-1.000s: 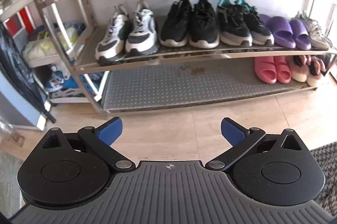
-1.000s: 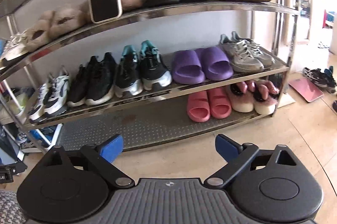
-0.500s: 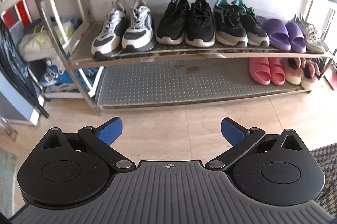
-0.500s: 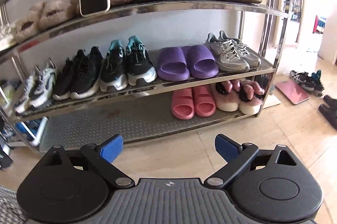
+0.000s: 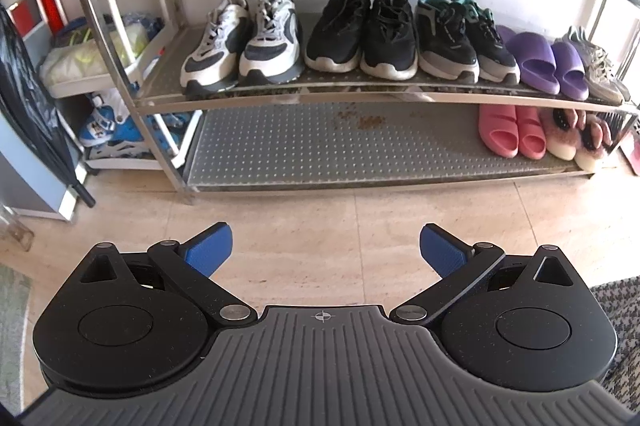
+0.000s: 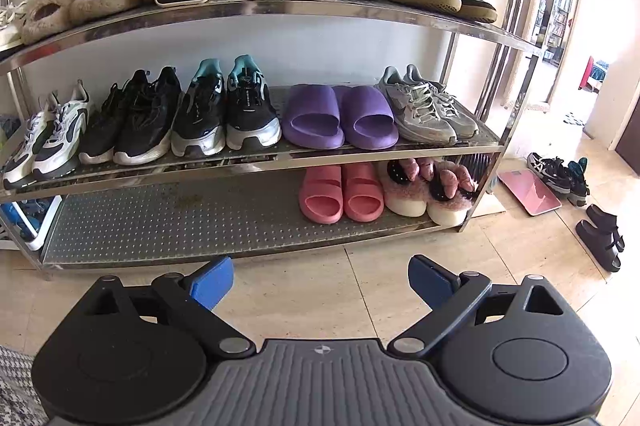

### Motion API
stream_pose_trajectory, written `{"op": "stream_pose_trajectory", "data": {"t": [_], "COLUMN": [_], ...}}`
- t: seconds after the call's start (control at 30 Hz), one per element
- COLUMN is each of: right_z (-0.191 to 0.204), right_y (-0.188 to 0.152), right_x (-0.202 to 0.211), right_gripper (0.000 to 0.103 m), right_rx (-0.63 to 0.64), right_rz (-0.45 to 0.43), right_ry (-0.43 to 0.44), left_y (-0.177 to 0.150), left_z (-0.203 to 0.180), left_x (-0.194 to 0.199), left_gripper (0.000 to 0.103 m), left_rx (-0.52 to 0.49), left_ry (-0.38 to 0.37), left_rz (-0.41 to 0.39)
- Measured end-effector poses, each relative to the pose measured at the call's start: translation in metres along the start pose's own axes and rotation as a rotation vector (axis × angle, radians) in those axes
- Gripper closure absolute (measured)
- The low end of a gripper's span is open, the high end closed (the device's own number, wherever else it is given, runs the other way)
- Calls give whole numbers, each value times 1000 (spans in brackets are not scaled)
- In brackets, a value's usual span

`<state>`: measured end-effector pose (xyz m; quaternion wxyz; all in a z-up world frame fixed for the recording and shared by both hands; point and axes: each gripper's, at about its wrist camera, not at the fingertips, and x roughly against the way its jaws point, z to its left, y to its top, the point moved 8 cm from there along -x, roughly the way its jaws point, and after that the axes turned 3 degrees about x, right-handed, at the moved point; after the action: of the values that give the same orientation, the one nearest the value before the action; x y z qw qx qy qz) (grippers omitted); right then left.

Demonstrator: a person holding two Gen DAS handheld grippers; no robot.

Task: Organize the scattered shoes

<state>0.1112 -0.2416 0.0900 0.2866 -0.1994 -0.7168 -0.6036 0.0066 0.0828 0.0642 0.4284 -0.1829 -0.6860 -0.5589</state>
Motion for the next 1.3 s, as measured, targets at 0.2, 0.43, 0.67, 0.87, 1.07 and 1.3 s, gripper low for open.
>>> {"op": "stream_pose_trajectory", "data": {"t": [0.2, 0.43, 0.67, 0.87, 1.07, 1.3], "right_z": [0, 0, 2, 3, 4, 4], "right_y": [1, 1, 1, 2, 0, -1], "right_x": [-1, -1, -1, -1, 0, 2], "right_gripper": [8, 8, 8, 8, 8, 8], "right_rx": [0, 0, 0, -2, -7, -12], "right_rz": [1, 2, 4, 3, 2, 2], "right_ry": [3, 5, 8, 10, 7, 9], "left_y": [0, 0, 0, 0, 1, 1], "left_z": [-1, -2, -4, -6, -7, -10], "left_x": [-1, -2, -1, -1, 0, -1], "left_gripper": [1, 1, 1, 1, 1, 1], "left_rx": [-6, -4, -19, -31, -34, -46], "left_ry": [6, 14, 17, 27, 41, 51], "left_rz": [3, 13, 9, 4, -8, -10]}}
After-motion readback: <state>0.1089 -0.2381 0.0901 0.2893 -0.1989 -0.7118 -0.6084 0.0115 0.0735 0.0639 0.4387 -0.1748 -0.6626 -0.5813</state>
